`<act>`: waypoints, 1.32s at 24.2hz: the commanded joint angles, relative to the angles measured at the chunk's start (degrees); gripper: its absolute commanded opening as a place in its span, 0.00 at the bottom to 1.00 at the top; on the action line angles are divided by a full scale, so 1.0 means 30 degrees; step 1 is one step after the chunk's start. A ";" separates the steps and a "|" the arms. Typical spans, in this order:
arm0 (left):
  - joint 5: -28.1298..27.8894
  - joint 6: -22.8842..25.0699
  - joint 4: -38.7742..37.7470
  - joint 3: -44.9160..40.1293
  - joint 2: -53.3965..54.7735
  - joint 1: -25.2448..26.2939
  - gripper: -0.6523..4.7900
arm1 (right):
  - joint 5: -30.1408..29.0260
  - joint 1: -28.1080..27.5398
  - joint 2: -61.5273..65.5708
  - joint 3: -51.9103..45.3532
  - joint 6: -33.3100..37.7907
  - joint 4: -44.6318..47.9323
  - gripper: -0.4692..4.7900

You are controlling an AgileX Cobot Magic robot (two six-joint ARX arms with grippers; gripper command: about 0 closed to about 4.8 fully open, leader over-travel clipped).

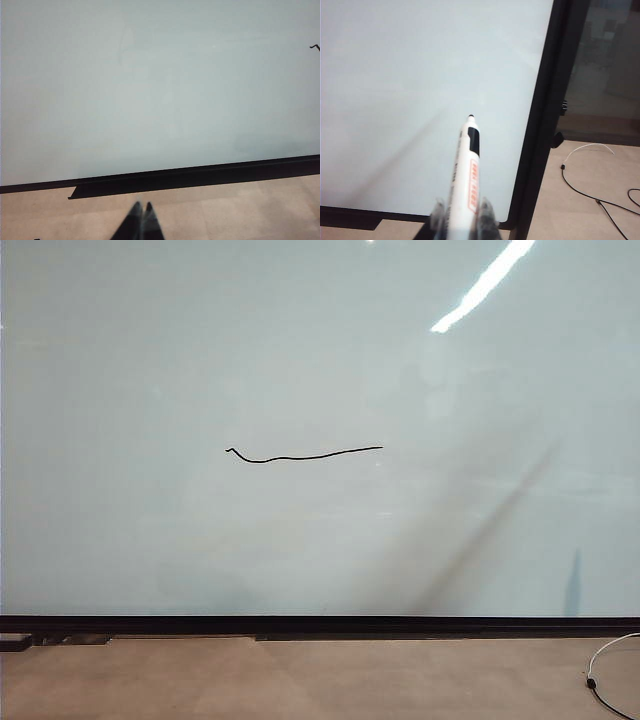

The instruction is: Pick up the pen on the shelf to the right of the whiteboard and draw a straight line.

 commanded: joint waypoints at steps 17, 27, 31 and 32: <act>0.0000 0.0015 0.0087 0.0066 0.0000 -0.0007 0.11 | 0.1362 0.0000 0.0007 -0.0124 0.1158 0.0080 0.08; 0.0000 0.0015 0.0080 0.0066 0.0000 -0.0007 0.11 | 0.1297 -0.0007 0.0007 -0.0124 0.1137 -0.0656 0.08; 0.0000 0.0015 0.0087 0.0066 0.0000 -0.0007 0.11 | 0.1297 -0.0007 0.0007 -0.0124 0.1137 -0.0656 0.08; 0.0000 0.0015 0.0087 0.0066 0.0000 -0.0007 0.11 | 0.1297 -0.0007 0.0007 -0.0124 0.1137 -0.0656 0.08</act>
